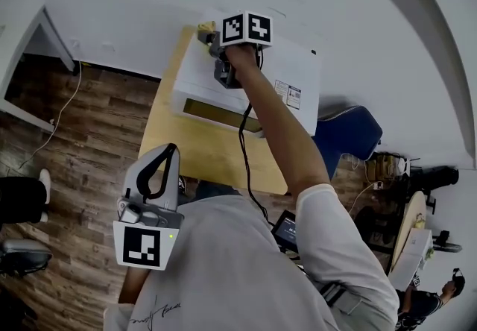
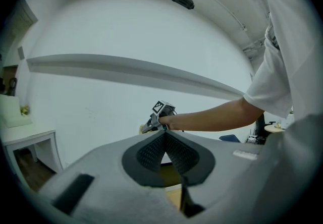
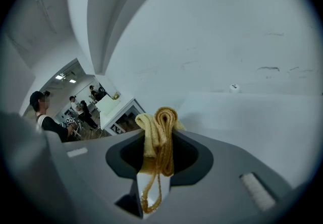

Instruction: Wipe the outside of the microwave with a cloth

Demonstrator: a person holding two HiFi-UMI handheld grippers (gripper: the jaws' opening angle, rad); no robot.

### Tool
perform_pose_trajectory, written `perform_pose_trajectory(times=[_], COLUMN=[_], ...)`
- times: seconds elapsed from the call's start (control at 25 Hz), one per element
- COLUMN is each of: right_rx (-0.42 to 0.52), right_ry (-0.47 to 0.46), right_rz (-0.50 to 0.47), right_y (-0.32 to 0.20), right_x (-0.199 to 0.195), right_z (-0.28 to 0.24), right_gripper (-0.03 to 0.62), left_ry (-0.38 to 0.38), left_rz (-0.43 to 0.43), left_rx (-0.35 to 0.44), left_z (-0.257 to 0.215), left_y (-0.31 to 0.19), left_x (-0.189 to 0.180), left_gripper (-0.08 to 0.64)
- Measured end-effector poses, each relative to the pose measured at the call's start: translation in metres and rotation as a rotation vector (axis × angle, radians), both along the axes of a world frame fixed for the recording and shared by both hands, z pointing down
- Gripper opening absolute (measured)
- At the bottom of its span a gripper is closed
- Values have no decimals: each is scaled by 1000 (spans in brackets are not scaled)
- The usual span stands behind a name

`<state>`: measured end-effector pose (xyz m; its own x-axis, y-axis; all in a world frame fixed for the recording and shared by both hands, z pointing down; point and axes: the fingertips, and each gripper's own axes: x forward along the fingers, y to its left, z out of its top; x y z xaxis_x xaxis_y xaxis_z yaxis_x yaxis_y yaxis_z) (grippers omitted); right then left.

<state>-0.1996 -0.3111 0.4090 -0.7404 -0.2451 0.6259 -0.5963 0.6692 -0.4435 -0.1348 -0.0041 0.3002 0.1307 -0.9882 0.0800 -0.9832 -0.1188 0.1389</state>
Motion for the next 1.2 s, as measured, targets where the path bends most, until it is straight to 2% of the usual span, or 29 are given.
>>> perform_pose_trajectory(times=[0.2,0.36,0.52,0.72,1.2], right_rx=[-50,-14,44,72,136], right_ry=[-66,-103,-121,-104,32], right_rz=[-91,-107,-47,60,323], right_y=[29,40,33,16,-3], right_x=[-26,-11,31,100,271], right_z=[-5,-25,-44,-49,-47], right_gripper=[119,120,118,118,118], left_ry=[16,15,7,-18,-27], left_rz=[5,47,94,186,426], left_rx=[-1,-1,4,3,28], left_z=[1,-1,1,0,-7], left_y=[-1,1,-3,-13,-38], left_x=[1,8,18,39,95], left_gripper=[-9,-9,-9,-9,-9])
